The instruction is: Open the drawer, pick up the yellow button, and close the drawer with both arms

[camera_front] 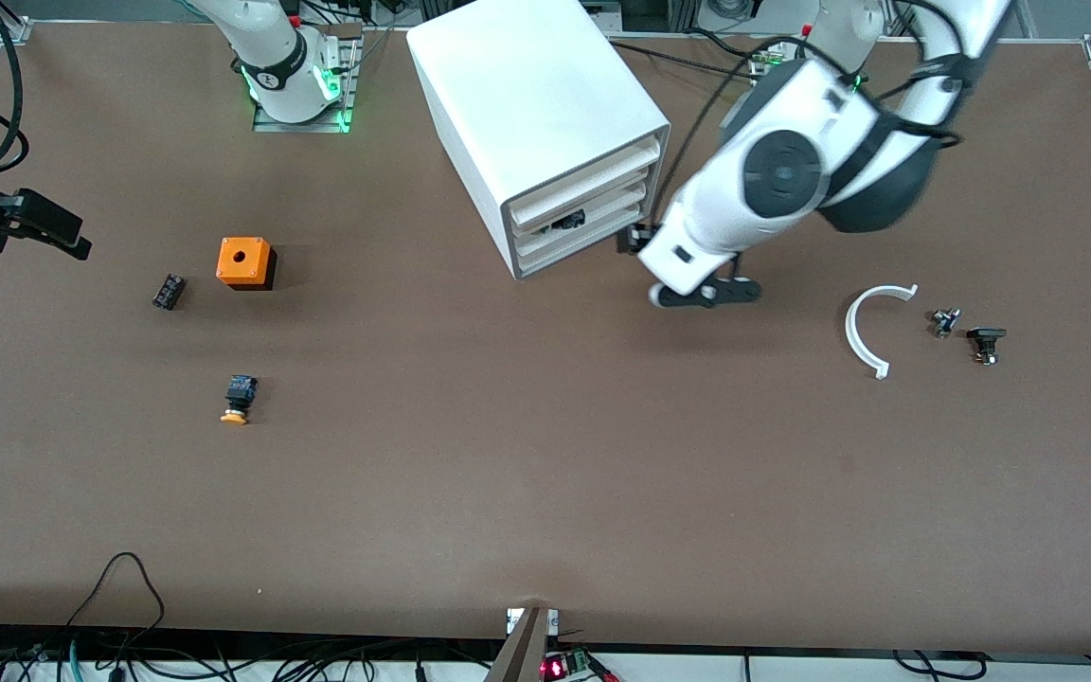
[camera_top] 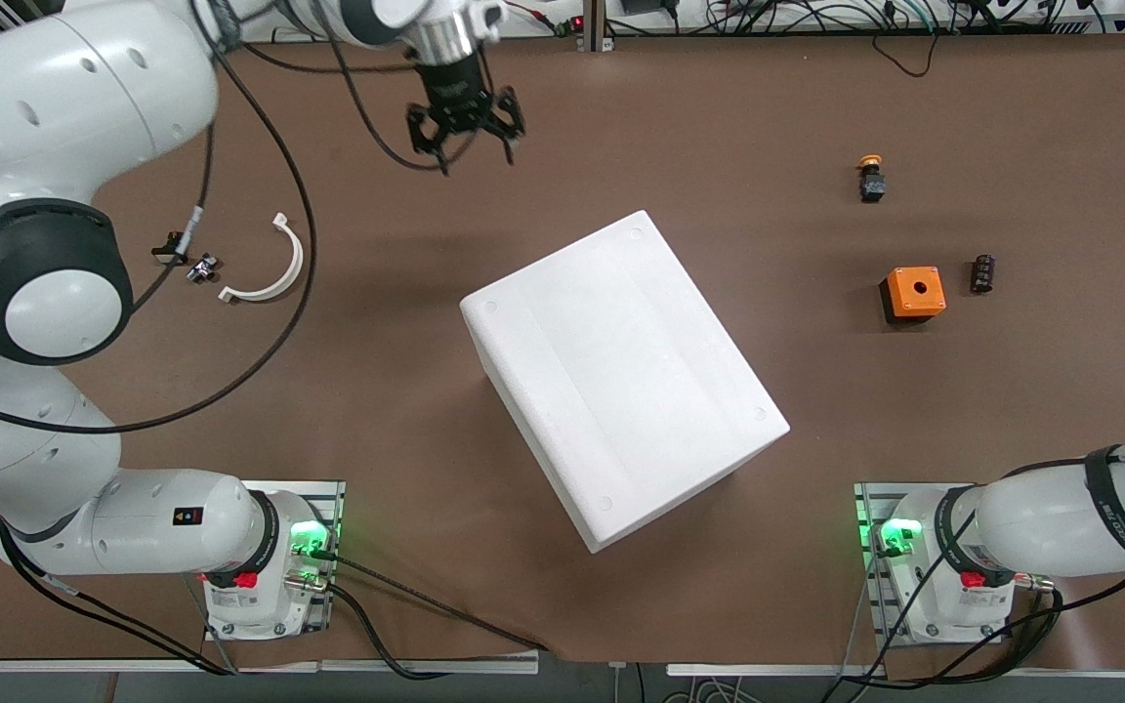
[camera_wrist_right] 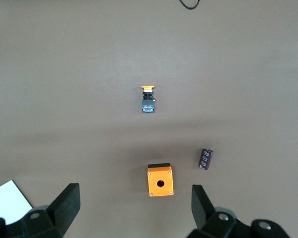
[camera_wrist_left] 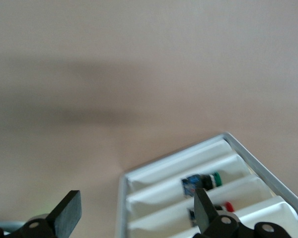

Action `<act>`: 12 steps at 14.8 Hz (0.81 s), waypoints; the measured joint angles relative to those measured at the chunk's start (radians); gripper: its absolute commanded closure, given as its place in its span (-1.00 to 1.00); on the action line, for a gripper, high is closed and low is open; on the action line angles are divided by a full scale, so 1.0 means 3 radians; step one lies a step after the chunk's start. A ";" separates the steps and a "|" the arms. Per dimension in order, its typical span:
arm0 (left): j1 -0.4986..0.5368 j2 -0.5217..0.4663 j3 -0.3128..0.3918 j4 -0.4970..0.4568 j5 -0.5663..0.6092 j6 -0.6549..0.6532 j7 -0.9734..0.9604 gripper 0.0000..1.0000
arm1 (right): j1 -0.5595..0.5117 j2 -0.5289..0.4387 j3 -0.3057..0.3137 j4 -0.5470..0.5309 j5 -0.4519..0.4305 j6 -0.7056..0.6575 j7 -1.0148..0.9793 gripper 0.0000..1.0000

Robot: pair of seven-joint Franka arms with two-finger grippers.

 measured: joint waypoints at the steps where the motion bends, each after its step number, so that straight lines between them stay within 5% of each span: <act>1: 0.0075 -0.0001 -0.0001 0.0091 0.0156 -0.0086 0.0203 -1.00 | -0.0002 0.0002 -0.0002 0.0000 -0.0003 0.0000 0.0001 -0.99; 7: 0.0210 -0.0113 0.0212 0.0465 0.0605 -0.0386 0.1167 -1.00 | -0.0002 0.0029 -0.0010 0.0019 -0.0005 0.0002 0.0001 -0.99; 12: -0.0139 -0.0398 0.1423 0.0351 0.0090 -0.0362 0.2234 -1.00 | -0.0003 0.0050 -0.0011 0.0051 -0.0005 0.0002 0.0001 -0.99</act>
